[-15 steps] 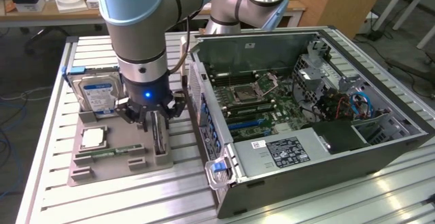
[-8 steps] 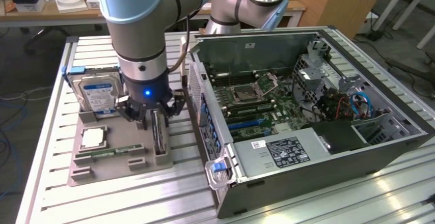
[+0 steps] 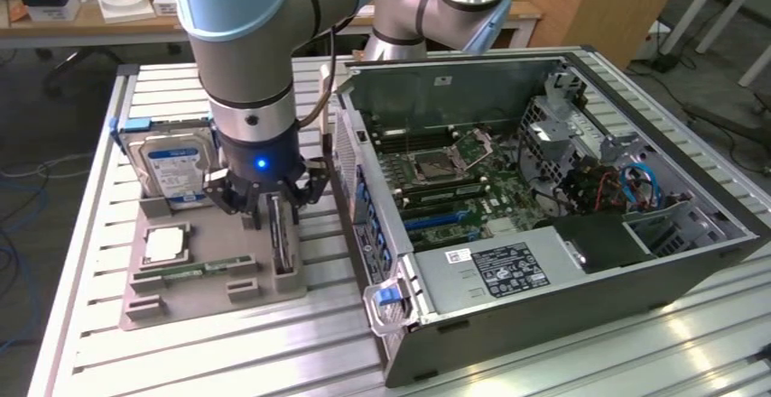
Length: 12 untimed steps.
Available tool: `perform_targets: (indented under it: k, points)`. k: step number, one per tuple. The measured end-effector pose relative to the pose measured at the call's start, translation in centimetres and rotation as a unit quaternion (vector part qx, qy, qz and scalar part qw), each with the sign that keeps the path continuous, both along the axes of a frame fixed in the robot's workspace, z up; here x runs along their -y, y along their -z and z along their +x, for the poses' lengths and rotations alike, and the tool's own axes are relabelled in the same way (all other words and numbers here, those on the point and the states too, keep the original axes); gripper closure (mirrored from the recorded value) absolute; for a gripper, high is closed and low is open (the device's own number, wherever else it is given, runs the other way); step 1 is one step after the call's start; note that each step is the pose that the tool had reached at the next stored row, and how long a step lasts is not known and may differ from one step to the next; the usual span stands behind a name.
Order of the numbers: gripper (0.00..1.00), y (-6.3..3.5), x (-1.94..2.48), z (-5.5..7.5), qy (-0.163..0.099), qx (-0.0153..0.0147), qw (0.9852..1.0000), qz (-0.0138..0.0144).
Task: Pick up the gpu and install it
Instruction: 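Pick up the gpu and move the gpu toward the slot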
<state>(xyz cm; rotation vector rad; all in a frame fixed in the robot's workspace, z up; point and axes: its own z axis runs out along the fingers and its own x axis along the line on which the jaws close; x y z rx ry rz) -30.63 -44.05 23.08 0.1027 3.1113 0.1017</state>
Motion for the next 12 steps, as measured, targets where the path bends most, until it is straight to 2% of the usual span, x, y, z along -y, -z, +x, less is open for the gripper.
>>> perform_targets:
  k: [4,7,9,10,12]
  points:
    - [0.49,0.0,0.0,0.0,0.0,0.0,1.0,0.0]
    - [0.67,0.0,0.0,0.0,0.0,0.0,1.0,0.0]
    - [0.67,0.0,0.0,0.0,0.0,0.0,1.0,0.0]
    - [0.73,0.0,0.0,0.0,0.0,0.0,1.0,0.0]
    - [0.74,0.0,0.0,0.0,0.0,0.0,1.0,0.0]
